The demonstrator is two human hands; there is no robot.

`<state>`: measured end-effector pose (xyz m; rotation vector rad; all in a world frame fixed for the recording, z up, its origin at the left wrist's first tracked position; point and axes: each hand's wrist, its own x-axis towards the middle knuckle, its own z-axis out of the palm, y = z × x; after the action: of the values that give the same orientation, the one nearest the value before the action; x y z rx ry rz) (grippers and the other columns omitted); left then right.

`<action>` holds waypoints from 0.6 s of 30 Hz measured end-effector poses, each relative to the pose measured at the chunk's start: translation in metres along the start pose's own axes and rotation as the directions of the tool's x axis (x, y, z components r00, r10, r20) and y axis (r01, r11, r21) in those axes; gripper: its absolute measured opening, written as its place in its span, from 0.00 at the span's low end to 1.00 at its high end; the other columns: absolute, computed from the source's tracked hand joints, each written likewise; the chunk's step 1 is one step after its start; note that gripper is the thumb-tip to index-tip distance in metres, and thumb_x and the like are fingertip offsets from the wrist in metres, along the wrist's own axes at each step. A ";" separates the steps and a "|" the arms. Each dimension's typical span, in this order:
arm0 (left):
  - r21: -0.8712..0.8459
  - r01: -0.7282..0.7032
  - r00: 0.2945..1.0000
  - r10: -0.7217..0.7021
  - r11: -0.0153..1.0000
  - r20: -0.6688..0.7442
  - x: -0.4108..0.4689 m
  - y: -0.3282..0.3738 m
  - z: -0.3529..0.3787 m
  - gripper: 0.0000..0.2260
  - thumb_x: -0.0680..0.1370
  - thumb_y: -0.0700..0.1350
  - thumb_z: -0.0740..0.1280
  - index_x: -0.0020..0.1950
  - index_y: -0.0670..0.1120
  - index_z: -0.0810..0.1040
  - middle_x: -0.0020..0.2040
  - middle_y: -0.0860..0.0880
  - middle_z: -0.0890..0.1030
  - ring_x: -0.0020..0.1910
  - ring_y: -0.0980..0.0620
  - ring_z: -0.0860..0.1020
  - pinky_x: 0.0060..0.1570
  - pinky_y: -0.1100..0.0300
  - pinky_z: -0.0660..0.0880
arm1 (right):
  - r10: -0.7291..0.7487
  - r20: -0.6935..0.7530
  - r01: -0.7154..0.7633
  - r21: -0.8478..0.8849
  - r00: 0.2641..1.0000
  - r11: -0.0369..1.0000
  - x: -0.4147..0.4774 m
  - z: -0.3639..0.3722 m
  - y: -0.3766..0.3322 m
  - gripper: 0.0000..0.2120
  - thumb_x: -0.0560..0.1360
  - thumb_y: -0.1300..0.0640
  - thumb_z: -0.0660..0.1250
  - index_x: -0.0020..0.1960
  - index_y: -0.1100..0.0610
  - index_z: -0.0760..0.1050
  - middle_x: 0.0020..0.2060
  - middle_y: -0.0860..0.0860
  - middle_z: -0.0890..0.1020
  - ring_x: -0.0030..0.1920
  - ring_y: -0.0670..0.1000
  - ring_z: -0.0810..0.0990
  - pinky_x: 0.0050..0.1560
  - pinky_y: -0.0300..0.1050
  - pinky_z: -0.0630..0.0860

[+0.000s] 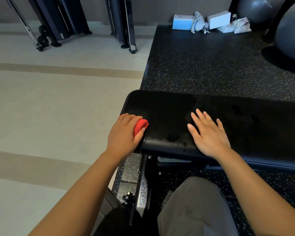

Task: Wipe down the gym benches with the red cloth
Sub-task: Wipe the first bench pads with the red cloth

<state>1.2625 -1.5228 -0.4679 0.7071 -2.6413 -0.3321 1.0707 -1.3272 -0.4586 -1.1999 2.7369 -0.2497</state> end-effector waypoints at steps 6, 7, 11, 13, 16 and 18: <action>0.015 0.001 1.000 -0.001 1.000 0.012 0.018 0.005 0.003 0.19 0.77 0.55 0.61 0.65 0.48 0.74 0.60 0.48 0.77 0.62 0.47 0.71 0.62 0.55 0.67 | -0.017 0.000 0.017 0.013 1.000 1.000 -0.002 0.000 0.000 0.27 0.81 0.41 0.42 0.78 0.49 0.48 0.77 0.45 0.46 0.76 0.46 0.42 0.74 0.52 0.40; 0.008 0.001 1.000 -0.001 1.000 0.005 0.014 0.006 0.003 0.18 0.78 0.54 0.61 0.65 0.48 0.74 0.61 0.48 0.76 0.62 0.47 0.71 0.62 0.55 0.67 | -0.022 -0.002 0.022 0.019 1.000 1.000 -0.003 0.000 0.001 0.27 0.81 0.42 0.42 0.78 0.49 0.48 0.77 0.45 0.46 0.76 0.46 0.42 0.74 0.51 0.40; -0.019 -0.024 1.000 0.024 1.000 -0.007 -0.003 0.013 0.004 0.21 0.77 0.56 0.57 0.67 0.49 0.72 0.62 0.50 0.76 0.64 0.48 0.70 0.64 0.53 0.67 | -0.061 0.011 0.060 0.048 0.998 0.997 -0.007 -0.002 0.004 0.26 0.82 0.44 0.43 0.78 0.51 0.49 0.77 0.46 0.47 0.77 0.46 0.43 0.75 0.49 0.40; -0.033 -0.012 1.000 0.012 0.999 -0.009 -0.004 0.019 0.005 0.22 0.76 0.57 0.56 0.67 0.50 0.72 0.62 0.50 0.75 0.65 0.48 0.69 0.64 0.53 0.67 | -0.083 0.020 0.082 0.048 0.996 0.995 -0.009 -0.004 0.009 0.27 0.82 0.44 0.44 0.78 0.51 0.49 0.78 0.46 0.47 0.77 0.46 0.42 0.74 0.49 0.41; -0.057 -0.036 0.999 0.037 0.998 0.022 0.005 0.027 0.011 0.21 0.76 0.56 0.58 0.67 0.50 0.72 0.63 0.51 0.75 0.65 0.48 0.69 0.64 0.51 0.68 | -0.042 0.000 0.042 0.027 0.999 0.999 -0.014 -0.007 0.027 0.26 0.81 0.43 0.44 0.78 0.50 0.49 0.78 0.47 0.47 0.77 0.47 0.43 0.74 0.51 0.41; -0.070 -0.062 0.997 0.065 0.996 0.038 0.015 0.034 0.016 0.20 0.77 0.55 0.59 0.67 0.50 0.72 0.63 0.51 0.75 0.66 0.48 0.69 0.65 0.50 0.68 | 0.021 -0.017 -0.021 0.007 1.000 1.000 -0.017 -0.008 0.037 0.26 0.81 0.42 0.43 0.78 0.47 0.50 0.78 0.47 0.47 0.77 0.48 0.43 0.74 0.53 0.41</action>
<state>1.2296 -1.5001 -0.4671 0.5991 -2.6692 -0.4208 1.0542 -1.2896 -0.4574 -1.1715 2.7594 -0.2681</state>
